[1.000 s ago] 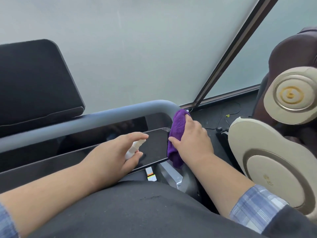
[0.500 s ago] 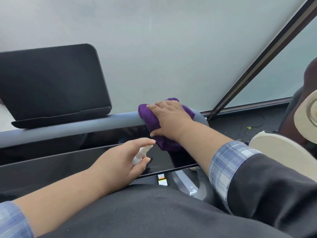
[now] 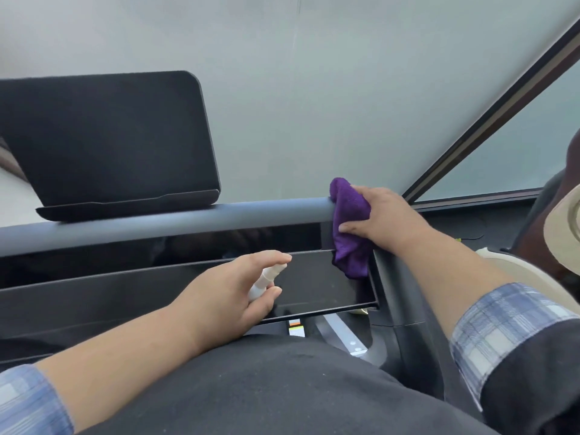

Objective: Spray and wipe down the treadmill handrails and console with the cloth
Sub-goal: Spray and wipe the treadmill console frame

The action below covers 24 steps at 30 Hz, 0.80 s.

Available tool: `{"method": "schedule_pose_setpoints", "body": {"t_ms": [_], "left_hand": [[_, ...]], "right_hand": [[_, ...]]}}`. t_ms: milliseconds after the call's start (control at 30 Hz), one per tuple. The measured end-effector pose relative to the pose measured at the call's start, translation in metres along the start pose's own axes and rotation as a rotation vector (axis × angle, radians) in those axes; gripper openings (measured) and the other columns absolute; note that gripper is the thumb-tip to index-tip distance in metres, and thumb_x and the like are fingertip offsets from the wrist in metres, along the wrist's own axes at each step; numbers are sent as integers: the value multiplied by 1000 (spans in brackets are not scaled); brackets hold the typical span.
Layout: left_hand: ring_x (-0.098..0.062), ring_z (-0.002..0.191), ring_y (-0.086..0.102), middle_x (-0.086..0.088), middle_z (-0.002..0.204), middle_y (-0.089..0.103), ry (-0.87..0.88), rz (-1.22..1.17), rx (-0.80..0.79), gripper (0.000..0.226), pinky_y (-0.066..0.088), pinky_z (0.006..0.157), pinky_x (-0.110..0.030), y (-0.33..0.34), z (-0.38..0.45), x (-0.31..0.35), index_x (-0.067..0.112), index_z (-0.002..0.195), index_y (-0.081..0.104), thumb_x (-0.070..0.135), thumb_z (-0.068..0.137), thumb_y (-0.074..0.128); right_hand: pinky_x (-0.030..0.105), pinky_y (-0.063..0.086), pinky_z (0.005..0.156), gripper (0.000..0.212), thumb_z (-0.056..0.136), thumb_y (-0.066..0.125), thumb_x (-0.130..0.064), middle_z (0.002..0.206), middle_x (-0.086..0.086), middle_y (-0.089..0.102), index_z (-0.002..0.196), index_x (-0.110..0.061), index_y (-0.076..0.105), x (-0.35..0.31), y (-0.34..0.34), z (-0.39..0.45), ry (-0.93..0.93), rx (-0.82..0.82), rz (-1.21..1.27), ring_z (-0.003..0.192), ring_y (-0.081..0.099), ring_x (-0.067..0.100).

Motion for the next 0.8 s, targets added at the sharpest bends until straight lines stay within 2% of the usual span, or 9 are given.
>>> {"method": "schedule_pose_setpoints", "body": {"t_ms": [100, 200, 367, 500, 600, 700, 800], "left_hand": [[11, 81, 56, 41, 99, 54, -42, -14, 55, 53, 38, 70, -9, -10, -11, -11, 65, 125, 34, 40, 88, 61], [4, 80, 57, 34, 98, 57, -64, -12, 96, 60, 42, 69, -15, -20, -20, -21, 69, 125, 30, 37, 88, 65], [-1, 79, 58, 29, 92, 59, -116, -17, 85, 60, 48, 71, -23, -18, -26, -29, 71, 123, 30, 38, 88, 65], [1, 81, 57, 33, 94, 58, -103, -34, 53, 56, 44, 71, -20, -12, -20, -27, 71, 124, 29, 42, 88, 61], [1, 80, 57, 32, 93, 58, -95, -40, 23, 55, 44, 69, -20, -6, -12, -24, 72, 123, 29, 44, 87, 60], [0, 80, 58, 27, 91, 60, -106, -47, -21, 51, 43, 66, -19, 2, -5, -24, 73, 121, 29, 50, 85, 56], [3, 81, 58, 29, 93, 59, -68, -36, -59, 49, 44, 64, -21, 8, 5, -14, 74, 121, 28, 53, 85, 54]], "right_hand": [[43, 33, 114, 89, 73, 65, -74, 141, -1, 52, 150, -38, 38, -17, 8, -1, -2, 59, -100, 133, 43, 23], [47, 21, 118, 89, 75, 53, -82, 143, -2, 47, 150, -39, 32, -70, 26, 4, -157, 66, -263, 134, 38, 24], [53, 10, 120, 87, 79, 55, -77, 149, 3, 41, 152, -38, 29, -162, 71, 12, -348, 26, -264, 137, 33, 28], [45, 17, 119, 81, 80, 59, -73, 149, -1, 42, 150, -41, 33, -145, 64, 14, -360, 42, -211, 137, 35, 25], [43, 19, 118, 77, 83, 57, -72, 149, -2, 43, 150, -42, 35, -98, 44, 8, -237, 76, -199, 137, 35, 24], [42, 21, 119, 79, 82, 60, -70, 153, 1, 38, 151, -41, 34, -42, 25, -10, -25, 110, -177, 140, 31, 25], [42, 34, 113, 81, 82, 66, -63, 146, 2, 41, 152, -40, 31, -3, 15, -41, 213, 154, -5, 134, 36, 28]]}}
Point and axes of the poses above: each hand's wrist, its own z-axis towards the middle knuckle, its own y-axis out of the palm, x = y × z, the point moved 2 cm from there along z, towards the middle knuckle
